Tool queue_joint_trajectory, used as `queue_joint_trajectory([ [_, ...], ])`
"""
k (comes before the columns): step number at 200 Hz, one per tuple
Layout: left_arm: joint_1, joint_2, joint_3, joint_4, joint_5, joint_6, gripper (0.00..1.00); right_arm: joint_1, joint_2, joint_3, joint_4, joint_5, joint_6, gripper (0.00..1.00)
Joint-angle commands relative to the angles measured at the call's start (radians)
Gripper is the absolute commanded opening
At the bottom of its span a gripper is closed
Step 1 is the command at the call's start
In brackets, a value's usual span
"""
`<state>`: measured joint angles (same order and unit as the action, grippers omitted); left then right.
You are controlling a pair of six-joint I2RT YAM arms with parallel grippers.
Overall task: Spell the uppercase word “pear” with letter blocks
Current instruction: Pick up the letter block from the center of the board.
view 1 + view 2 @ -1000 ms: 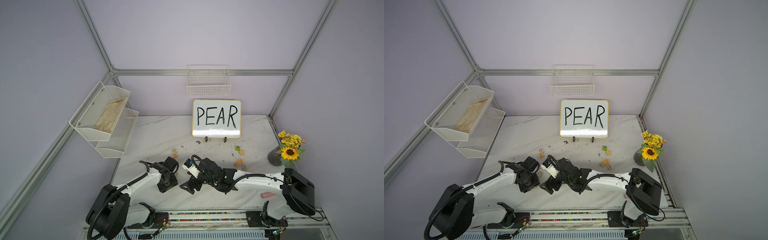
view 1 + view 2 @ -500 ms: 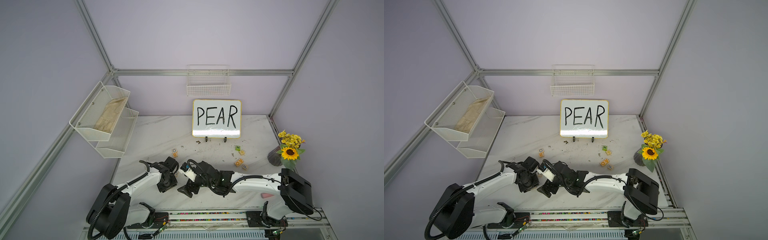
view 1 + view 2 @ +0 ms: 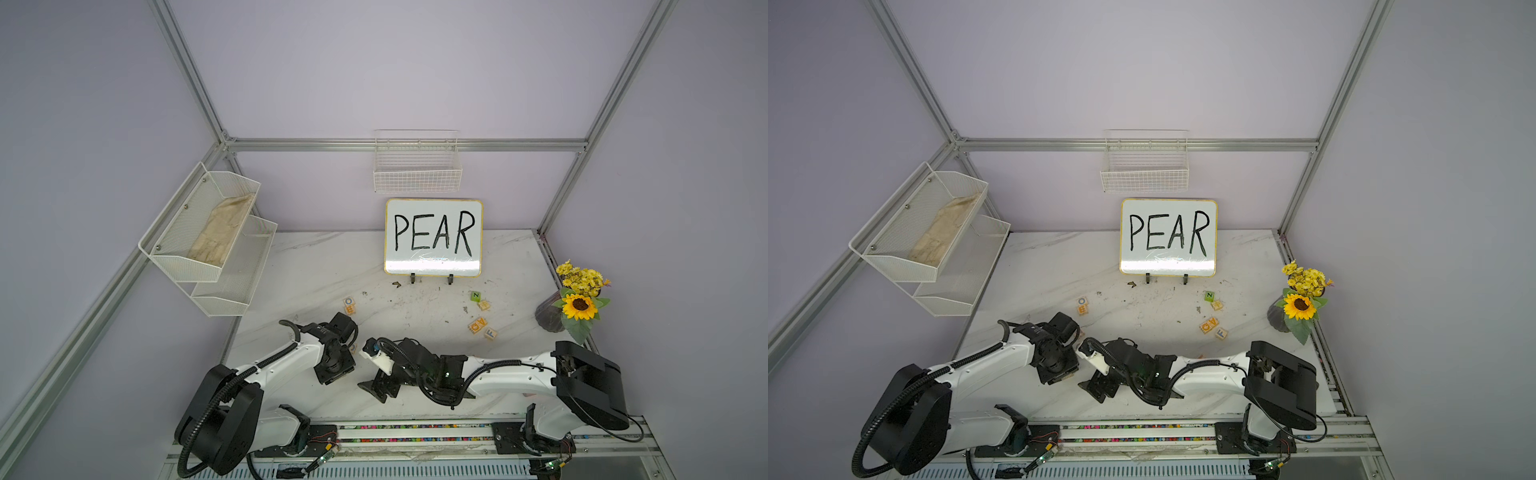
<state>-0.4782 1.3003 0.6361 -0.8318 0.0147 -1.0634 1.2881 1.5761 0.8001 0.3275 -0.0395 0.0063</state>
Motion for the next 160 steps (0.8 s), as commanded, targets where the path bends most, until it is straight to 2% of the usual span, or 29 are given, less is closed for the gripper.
queue_joint_trajectory([
  [1, -0.001, 0.017, 0.047, 0.029, 0.046, -0.023, 0.44, 0.048, 0.017, -0.036, 0.121, 0.122, -0.059, 0.92],
  [68, 0.0, 0.054, 0.04, 0.02, 0.07, -0.004, 0.43, 0.184, 0.112, -0.116, 0.347, 0.334, -0.14, 0.9],
  [160, 0.006, 0.037, 0.04, -0.012, 0.023, 0.049, 0.41, 0.256, 0.134, -0.104, 0.363, 0.411, -0.143, 0.89],
])
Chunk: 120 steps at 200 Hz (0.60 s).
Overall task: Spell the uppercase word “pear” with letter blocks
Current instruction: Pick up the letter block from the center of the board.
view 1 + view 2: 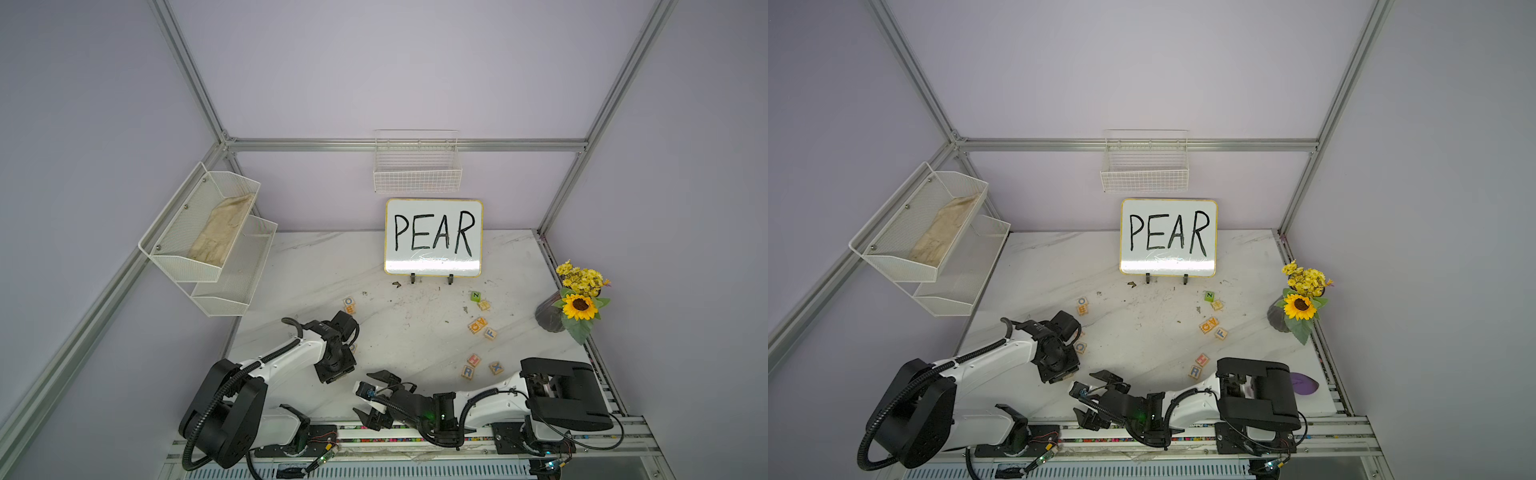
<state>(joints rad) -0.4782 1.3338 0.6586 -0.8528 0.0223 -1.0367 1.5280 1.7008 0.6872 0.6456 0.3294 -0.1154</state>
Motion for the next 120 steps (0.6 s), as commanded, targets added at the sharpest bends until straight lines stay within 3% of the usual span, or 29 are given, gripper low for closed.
queue_joint_trajectory([
  [1, 0.006, 0.003, 0.018, 0.009, 0.015, 0.022, 0.41, 0.016, 0.01, 0.009, 0.045, 0.043, -0.022, 0.89],
  [120, 0.006, -0.011, 0.026, 0.001, 0.022, 0.027, 0.29, 0.029, 0.015, 0.006, 0.09, 0.132, -0.007, 0.87],
])
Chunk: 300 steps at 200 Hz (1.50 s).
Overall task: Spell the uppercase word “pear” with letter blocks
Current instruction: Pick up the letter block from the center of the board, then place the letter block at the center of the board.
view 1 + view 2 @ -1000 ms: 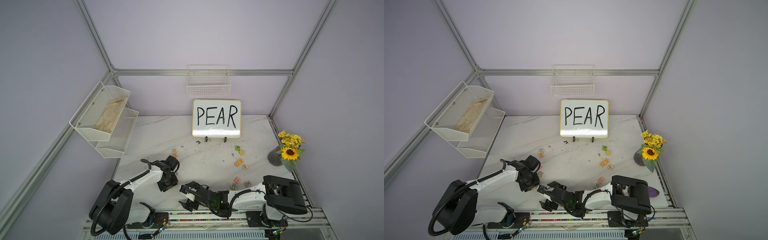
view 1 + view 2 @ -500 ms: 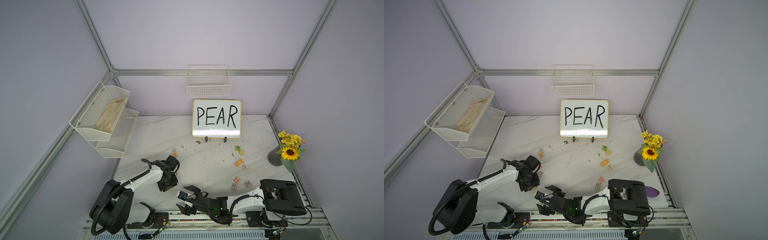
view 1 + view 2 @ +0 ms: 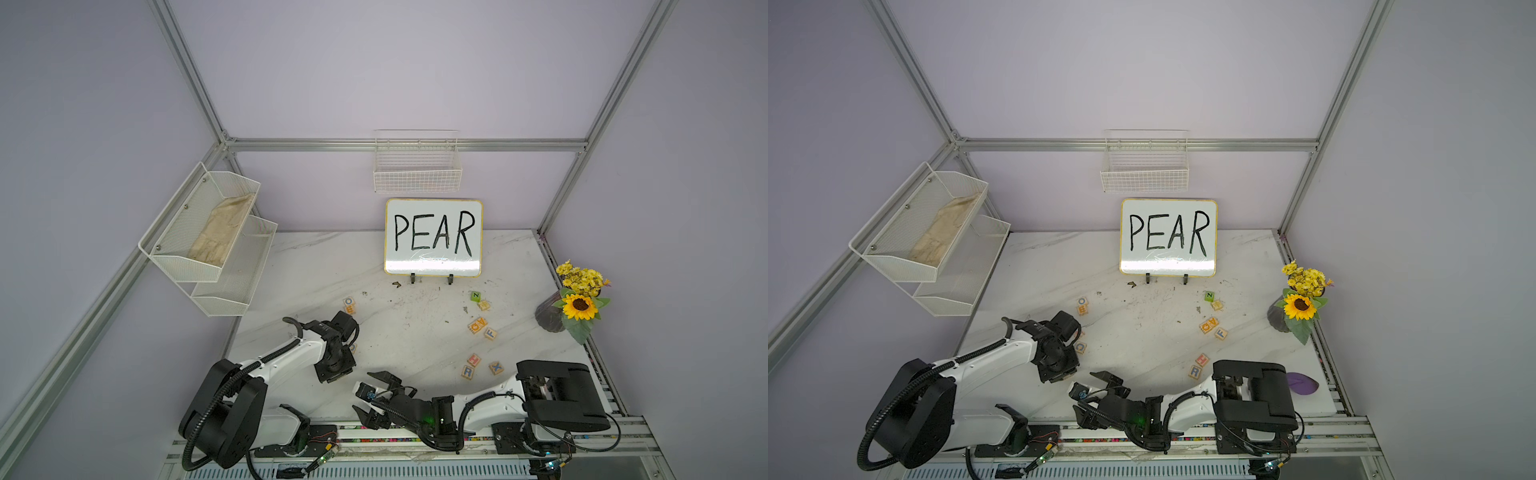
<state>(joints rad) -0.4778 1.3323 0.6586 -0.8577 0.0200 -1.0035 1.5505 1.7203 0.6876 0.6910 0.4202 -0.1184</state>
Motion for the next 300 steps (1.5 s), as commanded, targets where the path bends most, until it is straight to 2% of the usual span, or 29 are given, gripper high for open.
queue_joint_trajectory([
  [1, 0.006, -0.011, 0.026, 0.005, 0.025, -0.008, 0.29, 0.006, -0.005, 0.005, 0.045, 0.043, -0.003, 0.87],
  [63, 0.014, -0.079, 0.065, -0.032, 0.078, -0.086, 0.25, 0.006, -0.071, -0.019, 0.059, 0.113, 0.004, 0.86],
  [99, 0.023, -0.05, 0.132, -0.049, 0.138, -0.137, 0.24, 0.006, -0.166, -0.041, 0.025, 0.154, -0.07, 0.87],
  [148, 0.028, -0.004, 0.206, -0.017, 0.218, -0.34, 0.23, -0.012, -0.252, -0.083, 0.02, 0.233, -0.133, 0.88],
  [179, 0.026, 0.073, 0.315, -0.018, 0.23, -0.373, 0.21, -0.025, -0.296, -0.122, 0.042, 0.27, -0.162, 0.88],
  [204, 0.023, 0.193, 0.41, -0.014, 0.218, -0.393, 0.21, -0.059, -0.342, -0.169, 0.057, 0.315, -0.155, 0.88],
  [226, 0.003, 0.271, 0.485, -0.011, 0.192, -0.415, 0.21, -0.097, -0.432, -0.201, 0.064, 0.35, -0.161, 0.88],
  [277, -0.037, 0.439, 0.625, -0.003, 0.18, -0.475, 0.24, -0.214, -0.606, -0.263, 0.022, 0.338, -0.123, 0.9],
  [300, -0.058, 0.495, 0.682, -0.003, 0.161, -0.511, 0.25, -0.225, -0.65, -0.262, -0.024, 0.35, -0.124, 0.9],
])
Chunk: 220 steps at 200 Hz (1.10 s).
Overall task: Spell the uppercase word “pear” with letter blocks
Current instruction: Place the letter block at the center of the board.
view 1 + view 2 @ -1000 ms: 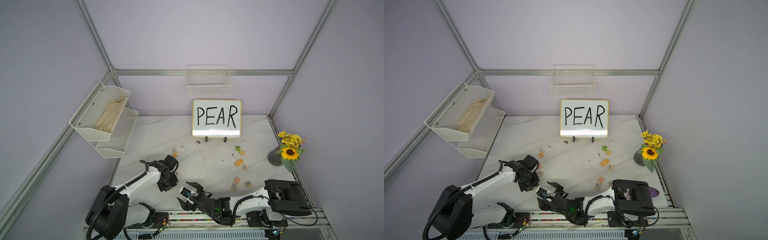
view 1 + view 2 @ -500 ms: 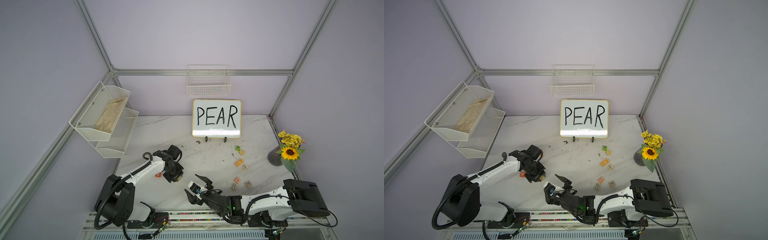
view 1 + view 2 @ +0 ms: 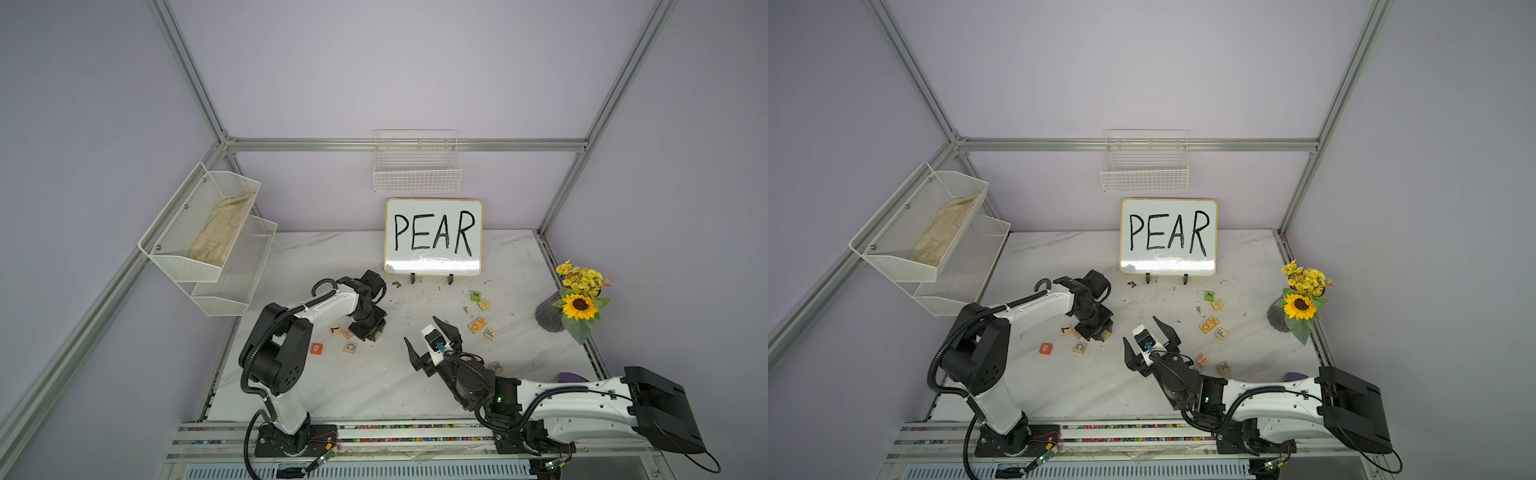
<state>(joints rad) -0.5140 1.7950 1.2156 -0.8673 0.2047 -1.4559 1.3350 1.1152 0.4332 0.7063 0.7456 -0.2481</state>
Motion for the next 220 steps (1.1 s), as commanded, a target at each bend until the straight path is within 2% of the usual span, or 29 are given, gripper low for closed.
queue_joint_trajectory([
  [1, -0.023, 0.034, 0.127, 0.007, -0.025, -0.06, 0.25, -0.01, -0.047, -0.008, -0.04, 0.025, 0.006, 0.9],
  [44, -0.061, 0.097, 0.202, 0.007, -0.083, -0.139, 0.24, -0.017, -0.117, -0.024, -0.082, 0.046, 0.007, 0.91],
  [149, -0.123, 0.13, 0.221, 0.05, -0.146, -0.296, 0.24, -0.026, -0.318, -0.091, -0.165, 0.062, 0.051, 0.93],
  [174, -0.129, 0.163, 0.236, 0.074, -0.126, -0.302, 0.24, -0.032, -0.314, -0.093, -0.164, 0.037, 0.063, 0.93],
  [220, -0.13, 0.165, 0.244, 0.07, -0.178, -0.305, 0.23, -0.037, -0.279, -0.087, -0.164, 0.038, 0.068, 0.93],
])
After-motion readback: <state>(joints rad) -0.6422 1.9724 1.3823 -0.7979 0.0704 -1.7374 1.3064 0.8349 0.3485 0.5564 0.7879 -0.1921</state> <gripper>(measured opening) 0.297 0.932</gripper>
